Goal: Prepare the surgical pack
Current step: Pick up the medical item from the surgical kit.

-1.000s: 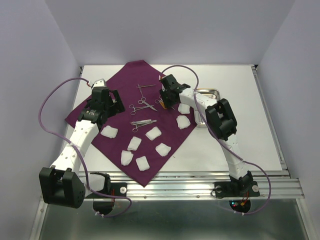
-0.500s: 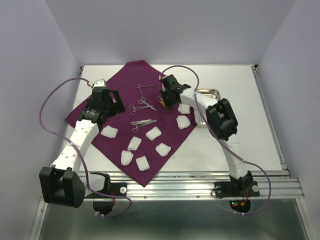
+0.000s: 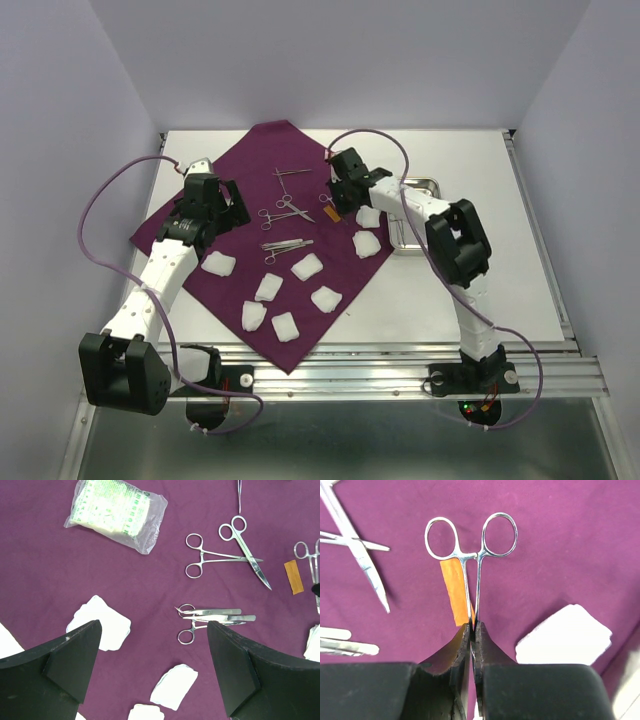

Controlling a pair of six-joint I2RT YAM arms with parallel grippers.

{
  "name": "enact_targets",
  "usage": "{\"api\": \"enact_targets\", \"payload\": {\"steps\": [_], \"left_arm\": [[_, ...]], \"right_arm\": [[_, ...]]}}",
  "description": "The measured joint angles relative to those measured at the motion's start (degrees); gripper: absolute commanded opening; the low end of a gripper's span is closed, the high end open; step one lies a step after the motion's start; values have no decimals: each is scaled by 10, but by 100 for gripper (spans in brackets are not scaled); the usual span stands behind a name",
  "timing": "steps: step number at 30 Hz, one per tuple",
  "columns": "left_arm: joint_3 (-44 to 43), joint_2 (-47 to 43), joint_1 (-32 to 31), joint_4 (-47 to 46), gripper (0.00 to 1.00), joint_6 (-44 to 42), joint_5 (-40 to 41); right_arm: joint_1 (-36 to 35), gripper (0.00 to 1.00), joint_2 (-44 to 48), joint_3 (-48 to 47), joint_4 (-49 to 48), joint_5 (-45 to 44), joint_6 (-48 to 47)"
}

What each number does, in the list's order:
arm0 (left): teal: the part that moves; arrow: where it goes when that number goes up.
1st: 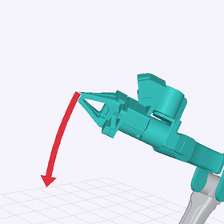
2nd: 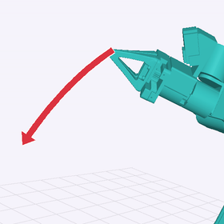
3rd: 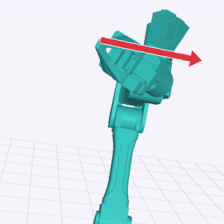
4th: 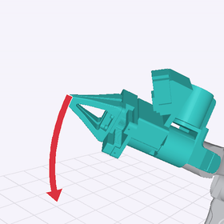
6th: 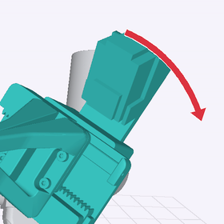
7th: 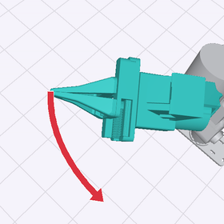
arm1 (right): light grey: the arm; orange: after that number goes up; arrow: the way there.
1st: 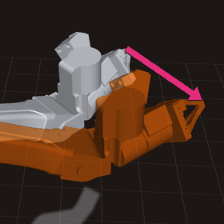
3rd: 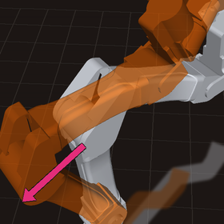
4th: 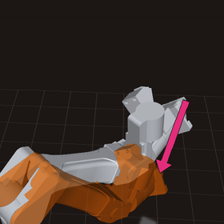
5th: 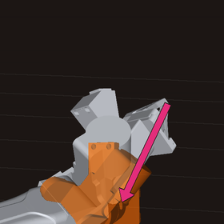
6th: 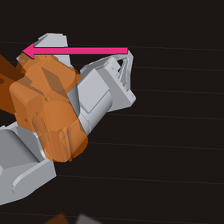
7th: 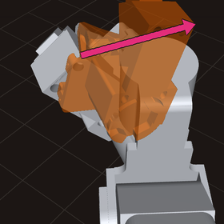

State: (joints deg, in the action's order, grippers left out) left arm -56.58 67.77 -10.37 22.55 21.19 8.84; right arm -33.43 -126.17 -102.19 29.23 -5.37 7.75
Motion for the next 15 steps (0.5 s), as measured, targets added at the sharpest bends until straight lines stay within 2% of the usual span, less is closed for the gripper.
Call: {"api": "enact_targets", "payload": {"steps": [15], "left_arm": [[0, 0, 0, 0, 99, 0, 0]], "right_arm": [[6, 1, 61, 48, -9, -8, 22]]}}
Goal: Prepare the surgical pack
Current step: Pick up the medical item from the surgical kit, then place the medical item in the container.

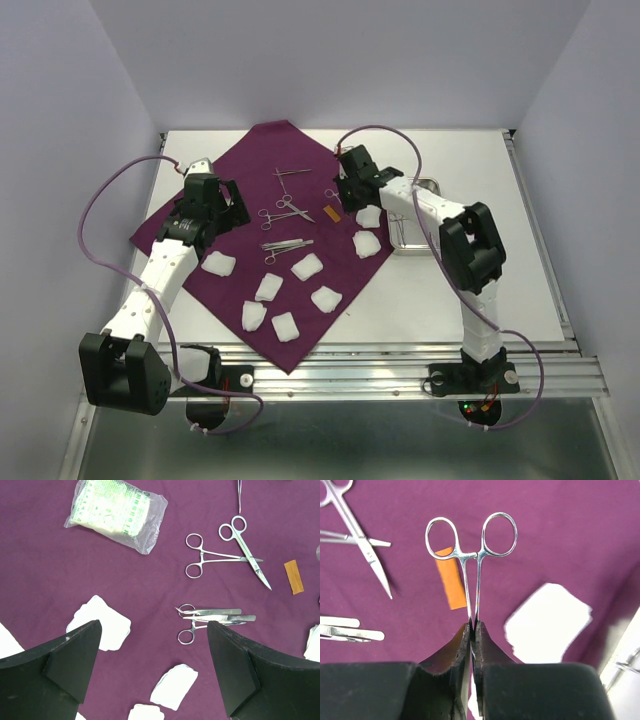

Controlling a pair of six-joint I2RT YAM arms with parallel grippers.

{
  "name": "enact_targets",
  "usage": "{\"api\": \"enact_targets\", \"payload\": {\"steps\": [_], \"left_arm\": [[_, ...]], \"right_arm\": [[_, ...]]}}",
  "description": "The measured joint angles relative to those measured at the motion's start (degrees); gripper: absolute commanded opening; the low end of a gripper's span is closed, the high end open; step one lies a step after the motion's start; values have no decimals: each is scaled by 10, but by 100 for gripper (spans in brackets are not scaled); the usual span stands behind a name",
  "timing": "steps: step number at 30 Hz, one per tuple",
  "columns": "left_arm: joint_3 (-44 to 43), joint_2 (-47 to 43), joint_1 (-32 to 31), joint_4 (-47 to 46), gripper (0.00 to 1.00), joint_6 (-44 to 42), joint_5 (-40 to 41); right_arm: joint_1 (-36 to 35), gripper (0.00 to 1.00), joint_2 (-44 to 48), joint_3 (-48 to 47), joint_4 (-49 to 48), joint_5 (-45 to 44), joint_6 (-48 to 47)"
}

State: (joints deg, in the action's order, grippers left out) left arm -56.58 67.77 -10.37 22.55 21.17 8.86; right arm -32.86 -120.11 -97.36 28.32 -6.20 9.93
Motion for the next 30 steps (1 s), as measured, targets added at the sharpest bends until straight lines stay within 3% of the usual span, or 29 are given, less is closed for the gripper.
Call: {"api": "enact_targets", "payload": {"steps": [17, 30], "left_arm": [[0, 0, 0, 0, 99, 0, -1], [0, 0, 0, -1, 99, 0, -5]], "right_arm": [[140, 1, 201, 193, -40, -15, 31], [174, 1, 222, 310, -52, -11, 51]]}}
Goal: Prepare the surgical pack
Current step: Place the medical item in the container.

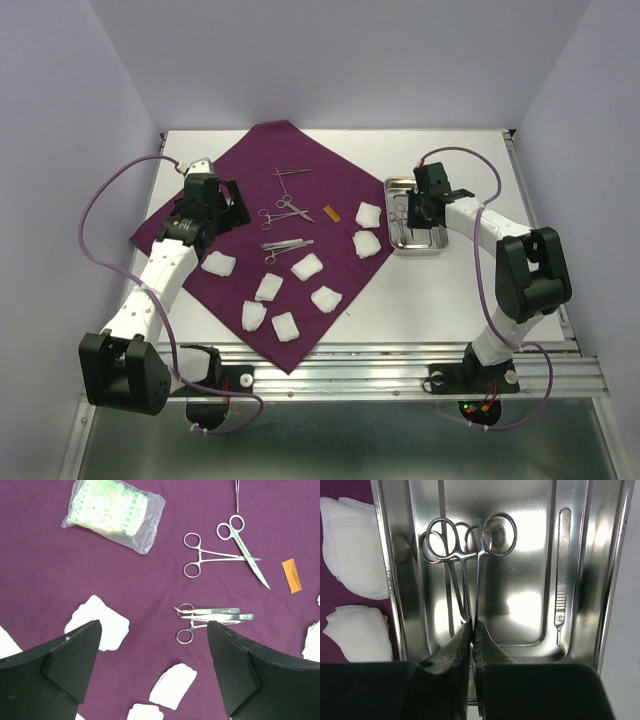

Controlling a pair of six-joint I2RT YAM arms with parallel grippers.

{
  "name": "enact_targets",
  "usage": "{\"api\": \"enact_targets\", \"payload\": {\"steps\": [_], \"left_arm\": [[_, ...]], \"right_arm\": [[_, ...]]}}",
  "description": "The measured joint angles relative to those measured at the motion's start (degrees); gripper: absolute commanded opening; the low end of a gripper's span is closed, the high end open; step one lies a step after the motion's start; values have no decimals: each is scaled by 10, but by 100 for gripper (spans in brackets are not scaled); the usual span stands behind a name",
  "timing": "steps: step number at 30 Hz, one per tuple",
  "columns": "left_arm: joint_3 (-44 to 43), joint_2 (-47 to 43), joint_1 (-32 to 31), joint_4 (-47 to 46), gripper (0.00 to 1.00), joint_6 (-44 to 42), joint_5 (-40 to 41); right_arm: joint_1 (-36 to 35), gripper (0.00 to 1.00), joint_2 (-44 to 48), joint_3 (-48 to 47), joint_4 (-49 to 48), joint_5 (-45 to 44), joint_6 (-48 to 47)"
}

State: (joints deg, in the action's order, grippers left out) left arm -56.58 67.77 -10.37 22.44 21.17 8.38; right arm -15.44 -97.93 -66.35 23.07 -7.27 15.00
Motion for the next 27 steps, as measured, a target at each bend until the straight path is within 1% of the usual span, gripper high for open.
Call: {"api": "enact_targets", "payload": {"steps": [6, 9, 10, 12, 15, 20, 25, 27], "left_arm": [[0, 0, 0, -1, 99, 0, -3], [0, 0, 0, -3, 99, 0, -5], [0, 0, 0, -3, 99, 0, -6], [0, 0, 0, -3, 99, 0, -7], [0, 0, 0, -3, 99, 1, -8], [0, 0, 0, -3, 99, 2, -8], [0, 0, 0, -3, 99, 2, -8], [0, 0, 0, -3, 99, 2, -8]], "right_arm": [[0, 2, -2, 15, -12, 17, 4], [0, 15, -4, 18, -13, 25, 4], [0, 26, -4, 20, -14, 28, 4], [0, 40, -4, 23, -14, 31, 5], [0, 46, -4, 23, -13, 33, 2], [0, 47, -3, 19, -6, 30, 2], [-9, 47, 0, -31, 12, 21, 2], [-27, 46, 0, -56, 16, 14, 2]]}}
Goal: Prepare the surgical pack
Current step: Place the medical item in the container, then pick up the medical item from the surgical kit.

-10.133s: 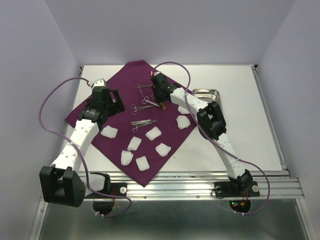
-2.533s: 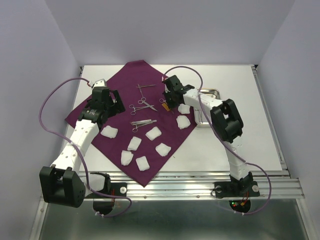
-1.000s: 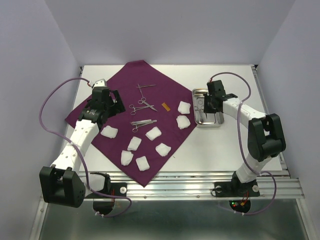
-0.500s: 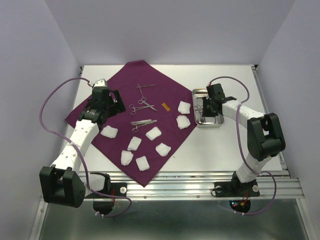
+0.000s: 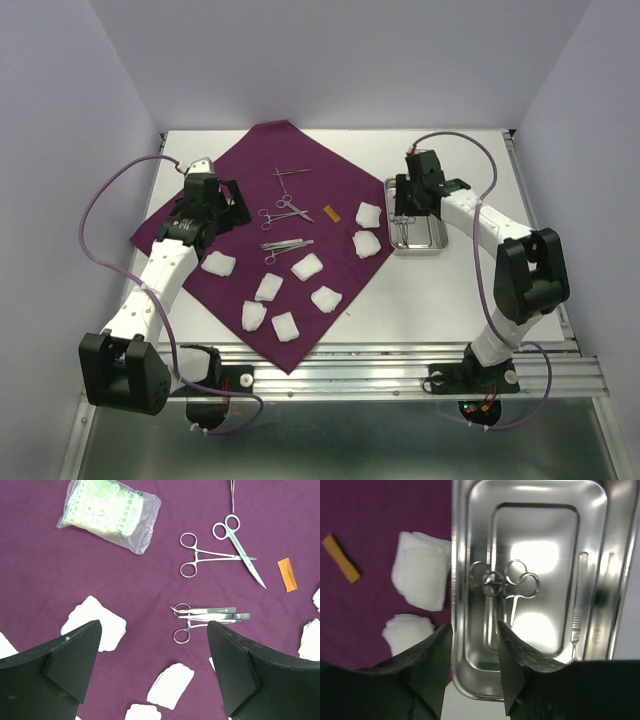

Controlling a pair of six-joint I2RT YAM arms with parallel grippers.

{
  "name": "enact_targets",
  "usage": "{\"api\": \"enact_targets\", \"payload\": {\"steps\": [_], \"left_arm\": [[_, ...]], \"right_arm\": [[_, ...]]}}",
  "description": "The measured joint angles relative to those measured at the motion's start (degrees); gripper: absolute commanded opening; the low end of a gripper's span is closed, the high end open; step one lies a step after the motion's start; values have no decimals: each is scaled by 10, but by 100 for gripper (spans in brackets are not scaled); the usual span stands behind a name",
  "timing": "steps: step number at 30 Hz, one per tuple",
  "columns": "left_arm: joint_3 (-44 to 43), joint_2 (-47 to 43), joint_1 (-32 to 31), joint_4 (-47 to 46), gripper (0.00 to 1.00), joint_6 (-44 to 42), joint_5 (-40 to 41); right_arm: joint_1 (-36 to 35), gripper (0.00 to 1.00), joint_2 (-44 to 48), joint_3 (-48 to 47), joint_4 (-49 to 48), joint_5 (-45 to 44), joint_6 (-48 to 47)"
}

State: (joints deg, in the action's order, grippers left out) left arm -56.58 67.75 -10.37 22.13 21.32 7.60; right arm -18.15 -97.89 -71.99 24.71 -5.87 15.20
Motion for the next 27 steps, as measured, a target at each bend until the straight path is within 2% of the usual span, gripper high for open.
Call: {"api": "enact_targets", "payload": {"steps": [5, 8, 10, 12, 21, 24, 27], "left_arm": [[0, -1, 0, 0, 99, 0, 0], [0, -5, 0, 2, 99, 0, 1], [0, -12, 0, 4, 99, 0, 3], [0, -20, 0, 5, 99, 0, 5], [3, -28, 0, 7, 99, 0, 20], [6, -28, 0, 9, 99, 0, 20], [6, -28, 0, 9, 99, 0, 20]], "right_arm": [[-72, 47, -17, -77, 8, -19, 0], [-119, 48, -66, -137, 6, -33, 0], [-148, 55, -115, -181, 7, -42, -3], [-165, 55, -158, -211, 11, -46, -6], [-170, 54, -306, -327, 53, -46, -22], [-168, 52, -322, -338, 59, -43, -25], [-168, 44, -337, -349, 59, -36, -29]]}}
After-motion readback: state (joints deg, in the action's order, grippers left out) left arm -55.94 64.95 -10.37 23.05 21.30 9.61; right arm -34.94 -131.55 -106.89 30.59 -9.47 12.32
